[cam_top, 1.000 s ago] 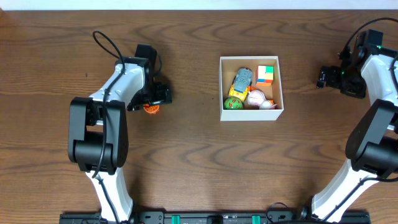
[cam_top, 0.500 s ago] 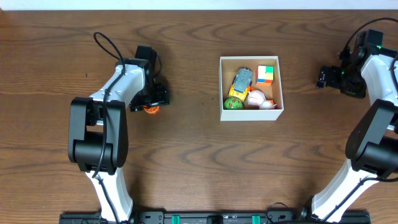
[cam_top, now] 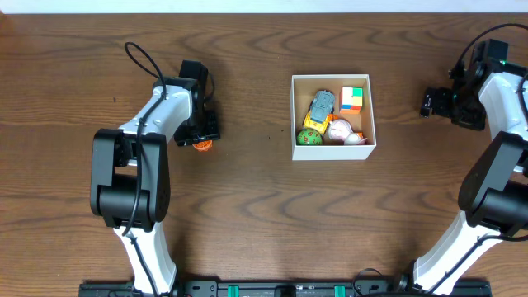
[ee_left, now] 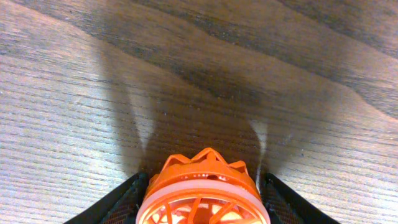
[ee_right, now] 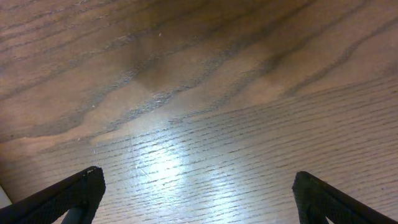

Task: Pack container
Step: 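Carry the orange-red toy with the left gripper into the box and release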

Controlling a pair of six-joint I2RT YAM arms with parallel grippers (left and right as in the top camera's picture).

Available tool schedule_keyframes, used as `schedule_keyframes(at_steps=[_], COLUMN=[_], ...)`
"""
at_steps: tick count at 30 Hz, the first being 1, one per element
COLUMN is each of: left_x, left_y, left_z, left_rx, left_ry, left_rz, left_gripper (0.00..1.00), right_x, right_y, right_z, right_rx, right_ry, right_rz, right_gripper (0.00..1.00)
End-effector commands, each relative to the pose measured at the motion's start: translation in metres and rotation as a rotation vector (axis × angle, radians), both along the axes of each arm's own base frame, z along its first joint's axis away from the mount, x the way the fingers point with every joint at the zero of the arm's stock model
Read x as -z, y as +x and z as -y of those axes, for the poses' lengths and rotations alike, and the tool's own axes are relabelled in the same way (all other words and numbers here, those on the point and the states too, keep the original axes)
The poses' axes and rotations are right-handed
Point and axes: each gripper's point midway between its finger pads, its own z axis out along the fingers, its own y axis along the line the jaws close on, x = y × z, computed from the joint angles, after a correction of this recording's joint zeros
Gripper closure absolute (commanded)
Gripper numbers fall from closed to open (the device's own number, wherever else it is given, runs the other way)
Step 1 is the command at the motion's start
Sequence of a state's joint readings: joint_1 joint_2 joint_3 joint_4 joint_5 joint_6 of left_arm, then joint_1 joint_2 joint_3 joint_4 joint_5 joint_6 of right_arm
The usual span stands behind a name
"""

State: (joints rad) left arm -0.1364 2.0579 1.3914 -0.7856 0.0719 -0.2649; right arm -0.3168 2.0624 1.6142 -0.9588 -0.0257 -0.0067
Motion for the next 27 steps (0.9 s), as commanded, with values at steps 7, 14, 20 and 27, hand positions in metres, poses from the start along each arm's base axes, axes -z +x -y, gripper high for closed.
schedule_keyframes(at_steps=[7,14,20,27], left_x=[-0.003,-0.037,-0.084,-0.144], left_y=[-0.003,0.008,0.029,0.05], left_z=[-0.006,-0.01,0.007,0.068], left_rx=[0.037,0.08,0.122,0.251], left_ry=[0.031,0.066,0.053,0.01], left_rz=[-0.014,0.019,0.142,0.347], left_gripper=[0.43,0.44,0.44,0.44], right_x=[0.0,0.0,0.0,0.0], right_y=[-0.001,-0.001,-0.001,-0.001], right_z=[0.002,0.002,0.002,0.002], right_rx=[0.018,0.018,0.018,0.018], right_ry=[0.0,0.0,0.0,0.0], right_rz=[0.0,-0.001,-0.001,-0.001], right_gripper=[0.01,0.01,0.01,0.01])
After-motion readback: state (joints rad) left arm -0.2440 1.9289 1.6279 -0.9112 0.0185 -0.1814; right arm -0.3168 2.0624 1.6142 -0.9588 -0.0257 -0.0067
